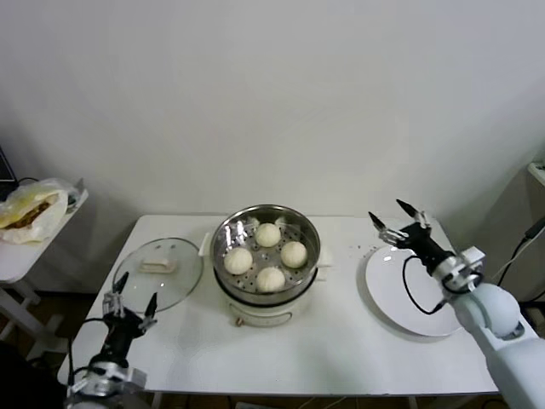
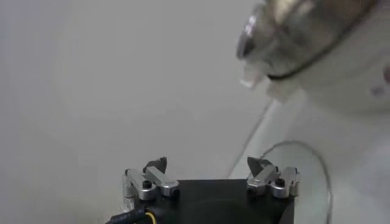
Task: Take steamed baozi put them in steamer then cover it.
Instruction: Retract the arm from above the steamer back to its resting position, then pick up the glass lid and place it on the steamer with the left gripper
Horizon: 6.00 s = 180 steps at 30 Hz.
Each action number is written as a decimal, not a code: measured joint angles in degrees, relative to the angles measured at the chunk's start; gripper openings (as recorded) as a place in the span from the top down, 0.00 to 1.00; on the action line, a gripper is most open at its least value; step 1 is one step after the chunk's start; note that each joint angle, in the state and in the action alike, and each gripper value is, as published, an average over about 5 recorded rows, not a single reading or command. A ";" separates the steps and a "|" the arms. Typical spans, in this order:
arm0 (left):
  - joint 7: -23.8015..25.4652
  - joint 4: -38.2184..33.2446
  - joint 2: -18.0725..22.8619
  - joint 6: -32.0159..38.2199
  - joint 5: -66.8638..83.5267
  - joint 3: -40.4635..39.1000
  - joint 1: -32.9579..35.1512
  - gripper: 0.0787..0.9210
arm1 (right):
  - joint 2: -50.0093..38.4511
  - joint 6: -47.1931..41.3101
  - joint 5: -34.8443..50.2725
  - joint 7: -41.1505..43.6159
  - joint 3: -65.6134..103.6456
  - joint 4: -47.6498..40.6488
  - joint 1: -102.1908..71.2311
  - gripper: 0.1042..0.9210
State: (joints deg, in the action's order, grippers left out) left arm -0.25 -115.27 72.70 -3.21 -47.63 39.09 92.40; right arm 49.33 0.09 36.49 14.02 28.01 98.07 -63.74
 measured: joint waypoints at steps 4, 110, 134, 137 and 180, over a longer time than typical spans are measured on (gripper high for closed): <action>-0.93 3.82 -1.43 -0.47 -7.26 -1.75 -3.09 0.12 | 3.60 -0.53 -1.68 0.54 5.48 0.25 -4.56 0.12; -6.16 2.06 -19.59 -23.60 -13.67 -12.45 -19.43 0.91 | 15.54 1.92 -15.56 5.35 20.31 -6.06 -13.25 0.12; 12.50 3.81 -6.12 -38.90 -30.03 -43.81 -39.08 0.91 | 16.43 3.68 -18.68 5.82 19.97 -8.94 -11.17 0.12; 13.41 5.85 -2.95 -39.01 -31.44 -45.08 -40.43 0.91 | 16.80 3.92 -19.08 5.92 20.38 -9.17 -11.42 0.12; 16.91 18.00 8.65 -38.94 -36.29 -46.66 -43.33 0.91 | 18.62 5.37 -20.90 7.46 23.67 -10.99 -10.53 0.12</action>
State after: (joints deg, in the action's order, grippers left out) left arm 16.66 -97.27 81.35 -42.15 -83.92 -7.56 49.07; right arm 67.95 5.46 15.59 21.48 51.68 87.08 -74.27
